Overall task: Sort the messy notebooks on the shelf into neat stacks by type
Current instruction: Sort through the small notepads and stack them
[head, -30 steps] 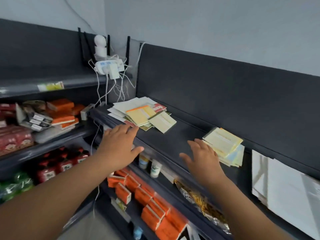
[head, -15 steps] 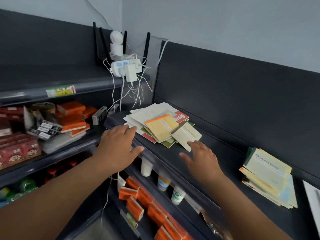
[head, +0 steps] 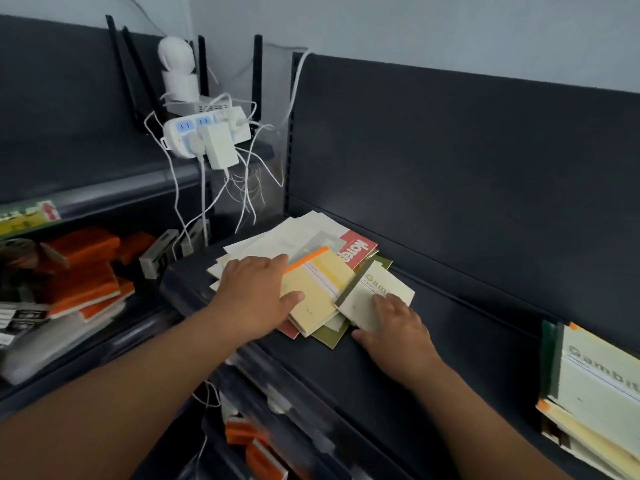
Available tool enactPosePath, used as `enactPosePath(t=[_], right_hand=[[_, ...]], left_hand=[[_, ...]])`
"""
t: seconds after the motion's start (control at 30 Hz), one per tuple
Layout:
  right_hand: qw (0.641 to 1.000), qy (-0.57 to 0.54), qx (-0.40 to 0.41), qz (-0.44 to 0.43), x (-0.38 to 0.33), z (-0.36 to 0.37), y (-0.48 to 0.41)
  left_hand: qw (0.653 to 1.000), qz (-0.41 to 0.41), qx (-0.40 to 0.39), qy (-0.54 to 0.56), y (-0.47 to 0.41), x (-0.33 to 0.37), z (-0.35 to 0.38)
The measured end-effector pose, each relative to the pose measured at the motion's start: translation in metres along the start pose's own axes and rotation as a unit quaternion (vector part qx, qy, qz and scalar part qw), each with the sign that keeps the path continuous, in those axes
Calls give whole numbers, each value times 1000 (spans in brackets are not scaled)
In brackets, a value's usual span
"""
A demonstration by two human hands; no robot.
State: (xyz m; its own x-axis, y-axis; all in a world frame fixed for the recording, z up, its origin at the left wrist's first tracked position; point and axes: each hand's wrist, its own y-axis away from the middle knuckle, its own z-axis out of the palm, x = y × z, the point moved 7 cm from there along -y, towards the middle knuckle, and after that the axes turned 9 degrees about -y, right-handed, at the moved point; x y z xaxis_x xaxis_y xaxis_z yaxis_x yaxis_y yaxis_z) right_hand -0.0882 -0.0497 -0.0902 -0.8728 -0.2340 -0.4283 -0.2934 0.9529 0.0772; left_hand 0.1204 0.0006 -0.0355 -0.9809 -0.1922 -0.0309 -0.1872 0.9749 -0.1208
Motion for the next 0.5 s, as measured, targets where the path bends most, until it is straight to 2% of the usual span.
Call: enactPosePath(t=[0.13,0.3,0.4,0.5], right_hand=[[1000,-2,7,17,2,3,-6],[999,-3,32,12,-9,4,-6],[998,-26,63,-8,-24,0,-7],[994,-41,98,-16,-36,-1,-4]], left_hand=[[999,17,-43,-7,-31,9,12],[996,66,-57,13,-52,18,12],[993,87,-63,55,-57,21,10],[987,61,-89,120,-66,14,13]])
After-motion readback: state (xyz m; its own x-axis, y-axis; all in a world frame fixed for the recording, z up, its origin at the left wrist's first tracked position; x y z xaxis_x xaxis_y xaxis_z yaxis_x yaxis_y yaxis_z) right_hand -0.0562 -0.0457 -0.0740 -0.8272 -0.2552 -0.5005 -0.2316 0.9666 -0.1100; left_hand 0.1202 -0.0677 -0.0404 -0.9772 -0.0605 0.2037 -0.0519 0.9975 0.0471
